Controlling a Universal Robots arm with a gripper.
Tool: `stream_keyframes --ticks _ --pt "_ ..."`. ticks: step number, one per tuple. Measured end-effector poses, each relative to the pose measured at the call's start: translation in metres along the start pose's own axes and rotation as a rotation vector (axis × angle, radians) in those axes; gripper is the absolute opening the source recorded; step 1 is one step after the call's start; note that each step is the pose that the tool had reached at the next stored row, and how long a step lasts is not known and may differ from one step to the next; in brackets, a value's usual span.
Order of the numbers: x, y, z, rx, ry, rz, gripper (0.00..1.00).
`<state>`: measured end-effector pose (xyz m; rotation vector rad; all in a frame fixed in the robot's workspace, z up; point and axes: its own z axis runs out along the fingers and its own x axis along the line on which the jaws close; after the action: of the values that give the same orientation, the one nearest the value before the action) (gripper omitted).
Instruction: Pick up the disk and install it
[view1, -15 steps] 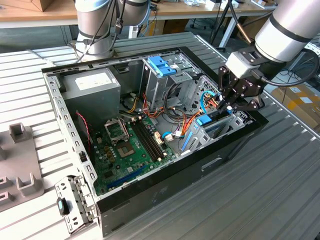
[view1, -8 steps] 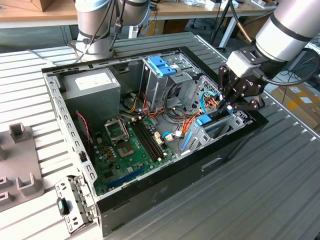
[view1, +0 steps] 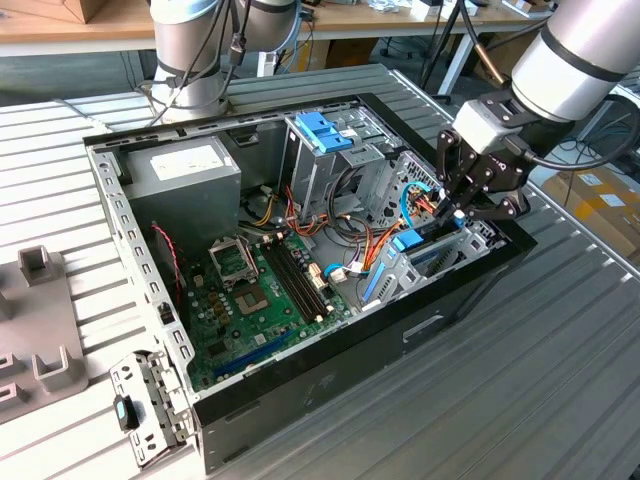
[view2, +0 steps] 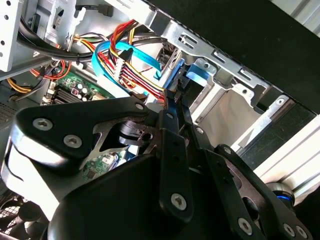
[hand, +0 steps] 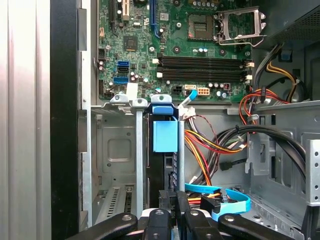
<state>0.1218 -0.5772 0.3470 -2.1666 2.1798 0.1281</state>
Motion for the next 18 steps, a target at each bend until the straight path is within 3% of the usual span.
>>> stream_keyframes --ticks 10,18 --pt "0.0004 -0.0001 0.0040 -0.0007 -0.0001 0.000 0.17" --pt "0.0003 -0.0001 0.0031 -0.0007 -0.0006 -0.001 0.17"
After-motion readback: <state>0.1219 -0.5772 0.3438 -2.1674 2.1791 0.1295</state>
